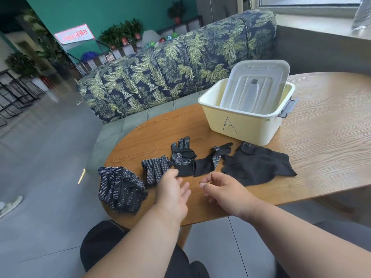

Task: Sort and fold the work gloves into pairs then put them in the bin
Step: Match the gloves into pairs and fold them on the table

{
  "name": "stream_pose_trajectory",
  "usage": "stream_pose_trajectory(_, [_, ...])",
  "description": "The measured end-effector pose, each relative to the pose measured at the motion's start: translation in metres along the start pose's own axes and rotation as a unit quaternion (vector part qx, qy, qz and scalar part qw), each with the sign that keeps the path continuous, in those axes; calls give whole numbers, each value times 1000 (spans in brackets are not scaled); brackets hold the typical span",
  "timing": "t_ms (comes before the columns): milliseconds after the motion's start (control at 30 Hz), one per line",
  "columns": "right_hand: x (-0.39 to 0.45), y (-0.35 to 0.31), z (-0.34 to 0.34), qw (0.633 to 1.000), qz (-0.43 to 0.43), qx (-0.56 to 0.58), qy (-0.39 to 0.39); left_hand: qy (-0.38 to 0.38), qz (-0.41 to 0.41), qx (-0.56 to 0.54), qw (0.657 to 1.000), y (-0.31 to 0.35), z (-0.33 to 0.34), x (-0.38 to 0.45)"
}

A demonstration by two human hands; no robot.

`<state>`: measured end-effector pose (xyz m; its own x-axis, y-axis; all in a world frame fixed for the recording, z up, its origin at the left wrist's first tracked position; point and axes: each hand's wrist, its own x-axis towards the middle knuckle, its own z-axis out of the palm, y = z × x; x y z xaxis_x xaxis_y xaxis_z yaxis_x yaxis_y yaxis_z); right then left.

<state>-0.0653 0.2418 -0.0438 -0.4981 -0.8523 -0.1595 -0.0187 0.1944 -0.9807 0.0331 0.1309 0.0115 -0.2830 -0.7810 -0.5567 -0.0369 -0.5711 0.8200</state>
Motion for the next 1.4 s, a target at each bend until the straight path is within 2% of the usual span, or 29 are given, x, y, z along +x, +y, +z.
stream_pose_trajectory(67, [-1, -1, 0, 1000, 2, -3, 4, -37, 66, 147, 986, -9, 4, 3])
stream_pose_trajectory(100, [-2, -1, -1, 1000, 0, -7, 6, -47, 114, 236, 964, -13, 5, 6])
stream_pose_trajectory(167, [-3, -1, -3, 1000, -6, -27, 13, -35, 190, 416, 888, -19, 4, 18])
stream_pose_trajectory(233, [-3, -1, -4, 999, -7, -35, 18, 6, 207, 557, 804, -21, 3, 29])
stream_pose_trajectory(367, [-3, -3, -5, 999, -4, -41, 25, 20, 236, 690, 684, -24, 3, 50])
stream_pose_trajectory(400, [-3, -4, -4, 999, -2, -45, 27, 20, 243, 697, 675, -25, 4, 52])
stream_pose_trajectory(567, [-1, -9, -9, 998, 25, -23, 54, 5, 300, 661, 688, -25, 6, 54])
stream_pose_trajectory(700, [-2, -15, -17, 992, 37, 30, 114, -34, 344, 591, 729, -29, -6, 46])
stream_pose_trajectory(833, [-1, -13, -19, 987, 46, 50, 148, -47, 413, 533, 737, -31, -22, 36])
stream_pose_trajectory(933, [-1, -13, -19, 984, 43, 44, 165, -49, 445, 462, 765, -14, -29, 25])
stream_pose_trajectory(1033, [-3, -15, -18, 984, 37, 28, 173, -44, 438, 410, 799, 11, -30, 13])
stream_pose_trajectory(1233, [-4, -17, -27, 973, 30, -100, 208, -56, 402, 336, 850, 50, -40, 6])
stream_pose_trajectory(1300, [-3, -20, -39, 956, 19, -166, 240, -66, 390, 326, 859, 58, -44, 6])
stream_pose_trajectory(1400, [-1, -18, -65, 912, 8, -276, 304, -53, 385, 329, 860, 63, -49, 4])
